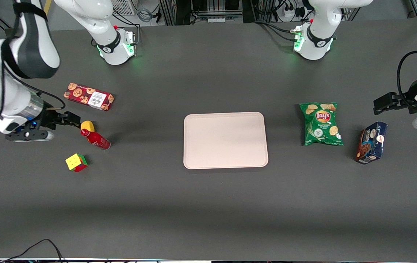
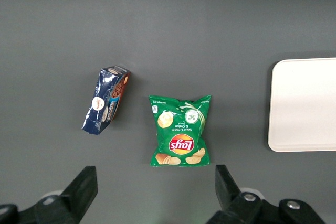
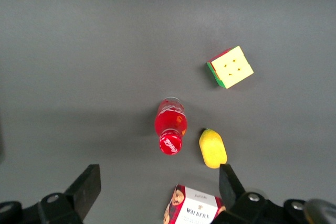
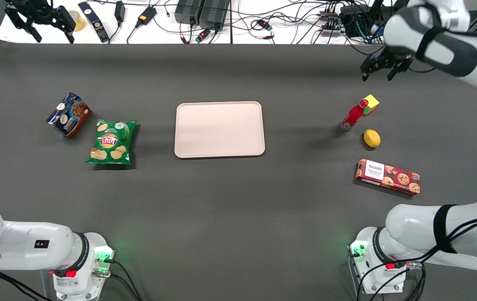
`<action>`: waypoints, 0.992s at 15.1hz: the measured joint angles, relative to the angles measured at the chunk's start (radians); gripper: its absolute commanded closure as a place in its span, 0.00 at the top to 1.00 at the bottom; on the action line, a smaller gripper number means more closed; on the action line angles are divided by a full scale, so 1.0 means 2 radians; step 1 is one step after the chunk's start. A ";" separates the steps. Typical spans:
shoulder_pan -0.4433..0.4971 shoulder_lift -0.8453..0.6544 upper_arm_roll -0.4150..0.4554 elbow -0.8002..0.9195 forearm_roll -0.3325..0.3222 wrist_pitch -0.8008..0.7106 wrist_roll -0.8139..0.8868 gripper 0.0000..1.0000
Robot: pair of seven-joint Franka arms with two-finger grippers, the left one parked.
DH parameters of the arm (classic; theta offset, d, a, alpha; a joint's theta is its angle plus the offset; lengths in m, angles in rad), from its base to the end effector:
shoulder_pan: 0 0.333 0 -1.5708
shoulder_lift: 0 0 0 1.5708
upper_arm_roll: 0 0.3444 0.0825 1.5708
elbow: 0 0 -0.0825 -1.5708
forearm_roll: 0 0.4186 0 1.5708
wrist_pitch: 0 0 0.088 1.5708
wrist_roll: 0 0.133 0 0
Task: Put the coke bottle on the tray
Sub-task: 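Move the open right gripper down over the red Coca-Cola bottle, then close the right gripper around the bottle's neck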
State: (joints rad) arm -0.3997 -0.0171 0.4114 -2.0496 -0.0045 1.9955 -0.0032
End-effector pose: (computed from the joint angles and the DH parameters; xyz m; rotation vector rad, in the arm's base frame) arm 0.5712 0.0069 0.4292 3.1299 0.0261 -0.0601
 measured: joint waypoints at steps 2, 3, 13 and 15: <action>0.000 -0.003 0.000 -0.041 0.000 0.043 -0.006 1.00; 0.000 -0.003 -0.001 -0.060 0.000 0.066 -0.008 1.00; -0.004 0.026 -0.004 -0.149 -0.025 0.202 -0.031 1.00; -0.004 0.034 -0.005 -0.149 -0.027 0.207 -0.031 1.00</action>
State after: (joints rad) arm -0.4073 0.0500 0.4012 -2.3467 -0.0577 2.4101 -0.0648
